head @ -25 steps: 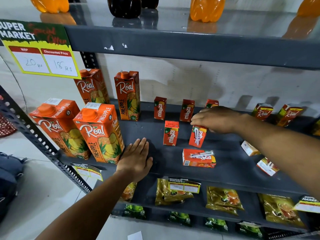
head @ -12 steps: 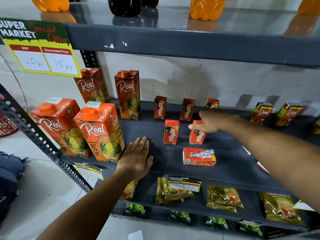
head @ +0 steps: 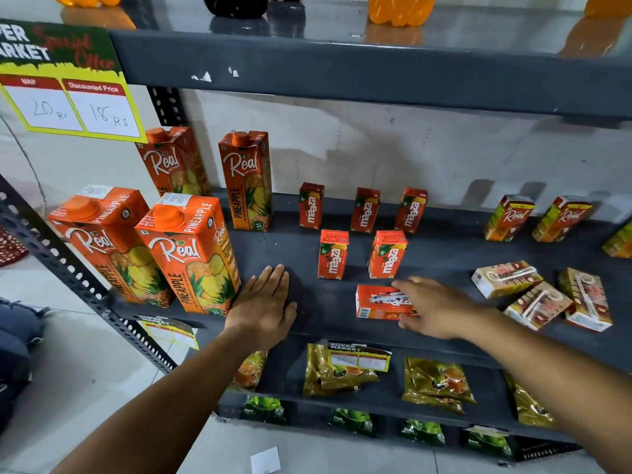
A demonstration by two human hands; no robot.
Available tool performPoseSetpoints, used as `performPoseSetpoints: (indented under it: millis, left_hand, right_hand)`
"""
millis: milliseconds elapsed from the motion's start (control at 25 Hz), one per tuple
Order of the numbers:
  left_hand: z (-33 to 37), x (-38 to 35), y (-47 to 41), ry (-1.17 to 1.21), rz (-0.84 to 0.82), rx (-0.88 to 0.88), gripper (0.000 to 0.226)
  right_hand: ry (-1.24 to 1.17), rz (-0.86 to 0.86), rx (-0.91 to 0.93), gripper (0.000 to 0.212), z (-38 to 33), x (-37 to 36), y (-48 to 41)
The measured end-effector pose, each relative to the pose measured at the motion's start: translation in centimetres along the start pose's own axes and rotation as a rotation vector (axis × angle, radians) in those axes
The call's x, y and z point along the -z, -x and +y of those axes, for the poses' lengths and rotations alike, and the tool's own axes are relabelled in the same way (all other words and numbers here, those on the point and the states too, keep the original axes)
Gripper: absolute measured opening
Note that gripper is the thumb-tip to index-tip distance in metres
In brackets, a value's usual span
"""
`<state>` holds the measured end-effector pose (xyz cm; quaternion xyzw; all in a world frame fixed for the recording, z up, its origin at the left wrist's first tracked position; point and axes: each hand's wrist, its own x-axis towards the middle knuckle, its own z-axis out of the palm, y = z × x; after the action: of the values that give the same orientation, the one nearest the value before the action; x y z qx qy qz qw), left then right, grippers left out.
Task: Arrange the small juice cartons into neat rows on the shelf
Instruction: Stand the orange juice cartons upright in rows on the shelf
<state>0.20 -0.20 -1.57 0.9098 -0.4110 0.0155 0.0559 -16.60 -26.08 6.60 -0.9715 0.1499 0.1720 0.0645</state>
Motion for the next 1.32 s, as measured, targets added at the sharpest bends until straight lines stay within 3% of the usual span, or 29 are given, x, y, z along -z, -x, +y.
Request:
performPoseSetpoints:
  millis: [120,280,400,560,720,800,960,1120,1240,1320]
  left_hand:
    - [0.0,0.0,0.1,-0.001,-0.002,0.004,0.064]
    - [0.0,-0.1,0.0,-0.009,-0.017,0.015,0.065]
    - [0.1,-0.1,-0.1,-0.007,-0.015,0.011,0.064]
    - [0.1,0.0,0.0,-0.011,-0.020,0.013,0.065]
    - [0.1,0.0,0.0,-0.003,-0.016,0.012,0.065]
    - [0.1,0.0,0.0,-0.009,-0.016,0.010,0.065]
    - [0.1,0.0,0.0,0.002,-0.013,0.010,0.064]
    - [0.1,0.0,0.1,0.000,-0.027,0.015,0.064]
    - [0.1,0.2,0.2,-0.002,-0.056,0.016,0.063]
    - [0.1,0.8,0.2,0.026,-0.092,0.033,0.062]
  right_hand:
    - [-0.083,0.052,0.026,0.063,1.4,0.6,0.6]
    - [0.262,0.210,0.119,0.038,4.5,4.4,0.9]
    - [0.669,0.289,0.248,0.030,5.2,6.6,-0.2]
    - [0.846,0.248,0.341,0.039,6.0,7.5,-1.0]
    - [0.739,0.212,0.370,0.052,7.0,8.2,-1.5]
    - [0.526,0.154,0.317,0.049,6.6,8.6,-1.5]
    - [0.346,0.126,0.056,0.065,6.0,10.0,-1.8]
    - [0.222,0.117,-0.176,0.064,4.8,9.6,-2.4]
    - [0.025,0.168,-0.213,0.072,6.0,9.8,-2.4]
    - [-0.095,0.282,-0.241,0.066,8.7,10.5,-1.6]
